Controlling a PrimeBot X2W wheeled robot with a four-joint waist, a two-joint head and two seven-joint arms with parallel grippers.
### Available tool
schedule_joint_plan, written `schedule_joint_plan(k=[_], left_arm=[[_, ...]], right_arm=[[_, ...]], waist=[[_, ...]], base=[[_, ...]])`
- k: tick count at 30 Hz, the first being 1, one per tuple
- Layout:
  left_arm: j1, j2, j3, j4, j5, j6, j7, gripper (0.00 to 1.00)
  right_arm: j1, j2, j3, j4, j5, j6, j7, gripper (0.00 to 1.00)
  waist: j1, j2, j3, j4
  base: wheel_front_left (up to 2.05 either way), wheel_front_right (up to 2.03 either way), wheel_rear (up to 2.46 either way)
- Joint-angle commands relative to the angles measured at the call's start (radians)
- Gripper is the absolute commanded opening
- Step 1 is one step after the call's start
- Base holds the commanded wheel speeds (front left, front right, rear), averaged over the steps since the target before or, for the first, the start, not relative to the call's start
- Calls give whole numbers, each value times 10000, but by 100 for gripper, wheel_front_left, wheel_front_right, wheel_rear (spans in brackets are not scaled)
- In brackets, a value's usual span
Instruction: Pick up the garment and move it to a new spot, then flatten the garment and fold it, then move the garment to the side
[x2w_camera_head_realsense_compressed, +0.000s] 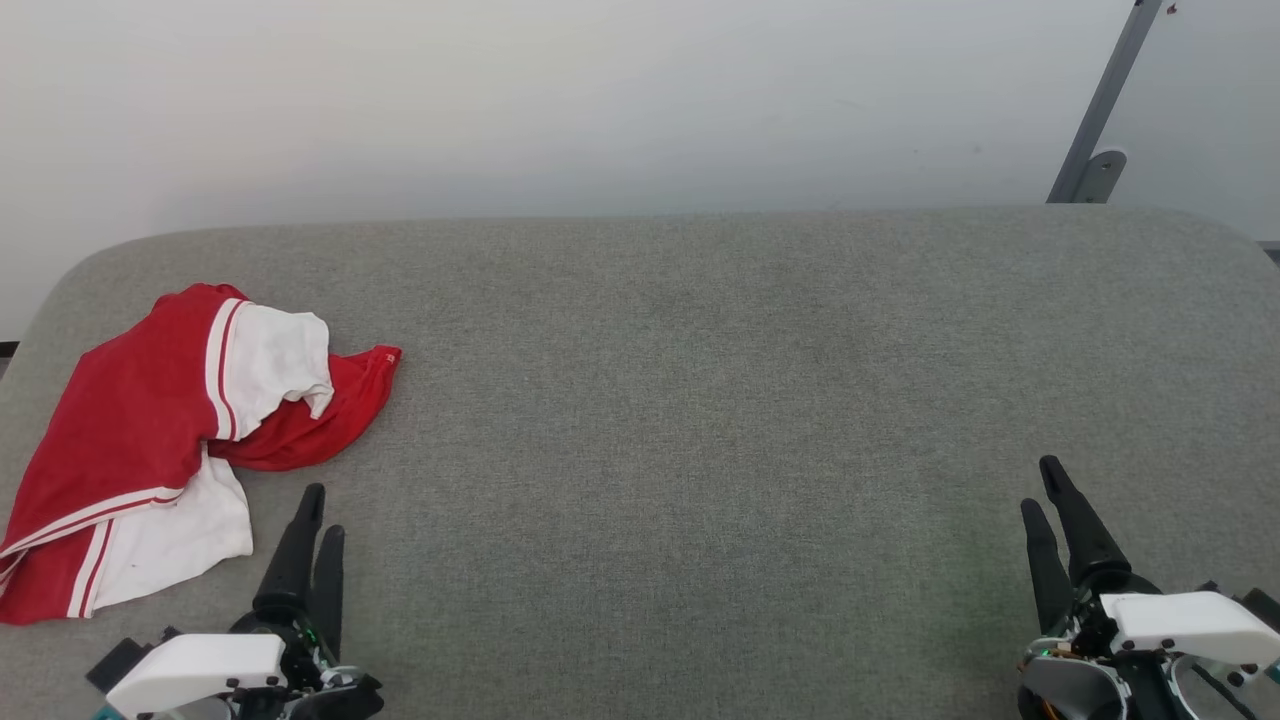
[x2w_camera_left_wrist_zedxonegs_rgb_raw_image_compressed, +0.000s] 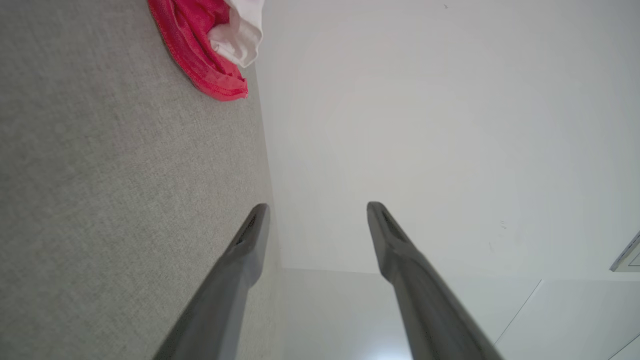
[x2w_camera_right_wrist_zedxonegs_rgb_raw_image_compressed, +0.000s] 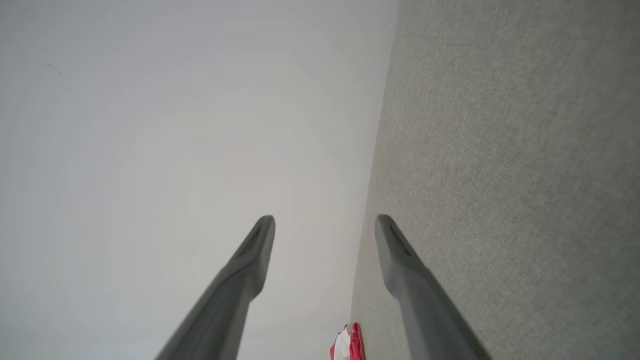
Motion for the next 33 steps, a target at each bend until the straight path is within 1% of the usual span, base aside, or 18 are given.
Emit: schedule_joint_plan(k=[1, 7, 13, 25, 26, 27, 33], left_arm=[[-311, 185, 31, -163, 152, 1, -111, 100], [-402, 518, -131, -175, 757, 2, -485, 100], [-488, 823, -222, -186, 2080, 28, -826, 100], [-391, 910, -256, -497, 5089, 41, -1330, 100], [-379, 908, -270, -506, 5296, 41, -1369, 100], [-379, 908, -270, -506, 5296, 41, -1369, 100], [-338, 946, -338, -548, 6544, 73, -1595, 100]], right_arm=[[-384, -63, 28, -103, -137, 0, -119, 100], [-695, -209, 275, 42, -812, 0, -480, 100], [-936, -366, 403, 136, -1965, 0, -781, 100], [-1123, -305, 309, 19, -4936, 0, -1282, 100], [-1142, -320, 335, 20, -5214, 0, -1319, 100], [-1142, -320, 335, 20, -5214, 0, -1319, 100], [-1269, -395, 437, 61, -6831, 0, -1549, 100]], waist=[[0, 0, 1, 5], [0, 0, 1, 18], [0, 0, 5, 35], [0, 0, 42, 54], [0, 0, 45, 52], [0, 0, 45, 52], [0, 0, 58, 49]], base=[[0, 0, 0], [0, 0, 0], [0, 0, 0], [0, 0, 0], [0, 0, 0], [0, 0, 0], [0, 0, 0]])
